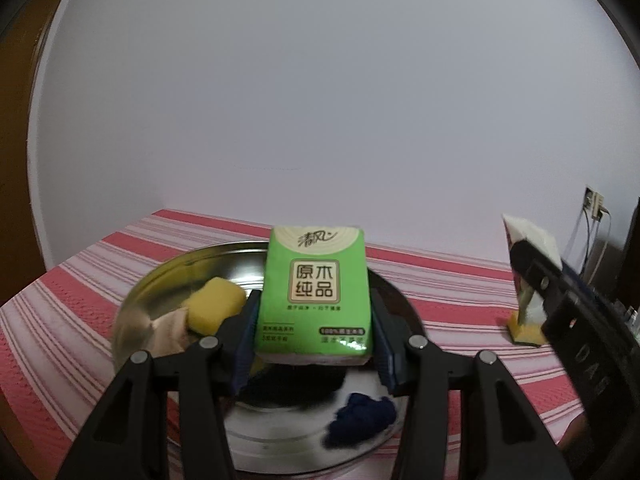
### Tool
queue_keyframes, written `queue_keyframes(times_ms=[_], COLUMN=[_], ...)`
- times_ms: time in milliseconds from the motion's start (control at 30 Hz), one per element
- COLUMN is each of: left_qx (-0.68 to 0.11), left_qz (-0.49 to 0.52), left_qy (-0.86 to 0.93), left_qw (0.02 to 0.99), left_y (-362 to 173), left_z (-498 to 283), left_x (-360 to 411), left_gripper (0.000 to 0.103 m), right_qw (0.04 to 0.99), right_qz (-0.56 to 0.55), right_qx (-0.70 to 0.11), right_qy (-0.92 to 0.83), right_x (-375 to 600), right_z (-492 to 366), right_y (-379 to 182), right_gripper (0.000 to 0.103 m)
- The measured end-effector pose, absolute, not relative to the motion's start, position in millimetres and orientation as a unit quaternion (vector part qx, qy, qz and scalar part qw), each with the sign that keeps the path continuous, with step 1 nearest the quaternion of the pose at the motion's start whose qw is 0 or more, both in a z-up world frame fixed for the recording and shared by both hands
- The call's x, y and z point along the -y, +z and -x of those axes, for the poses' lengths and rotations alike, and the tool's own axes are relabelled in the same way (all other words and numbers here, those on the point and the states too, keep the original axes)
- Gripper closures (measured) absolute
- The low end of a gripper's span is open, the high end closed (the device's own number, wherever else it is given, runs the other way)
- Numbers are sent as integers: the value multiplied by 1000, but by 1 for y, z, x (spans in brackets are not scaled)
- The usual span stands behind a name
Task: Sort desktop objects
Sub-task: 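Lift the green tissue pack and white packet toward the tin with both grippers, then open both grippers to drop the tissue pack and white packet into the tin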
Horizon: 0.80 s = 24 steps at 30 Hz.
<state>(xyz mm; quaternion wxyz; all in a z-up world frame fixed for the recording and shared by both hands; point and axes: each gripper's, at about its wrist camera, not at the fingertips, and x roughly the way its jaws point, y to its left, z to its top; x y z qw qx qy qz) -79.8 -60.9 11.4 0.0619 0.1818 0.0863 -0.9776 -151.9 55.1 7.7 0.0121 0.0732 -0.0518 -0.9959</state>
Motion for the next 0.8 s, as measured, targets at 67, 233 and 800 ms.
queue_keyframes(times_ms=[67,233,800], left_qx=[-89,-99,-96], left_qz=[-183,-185,-219], left_qy=[-976,-974,-962], left_qw=[71,89,132], left_y=[11,12,4], left_z=[80,82,86], left_x=[68,84,101], left_gripper=[54,54,54], right_qw=[23,46,113], right_qz=[-72,-69,-133], right_qx=[47,28,-5], right_qy=[-996,-996,-985], right_x=[-49,-30,21], right_z=[157,167,251], right_y=[12,20,46], right_gripper=[62,62,62])
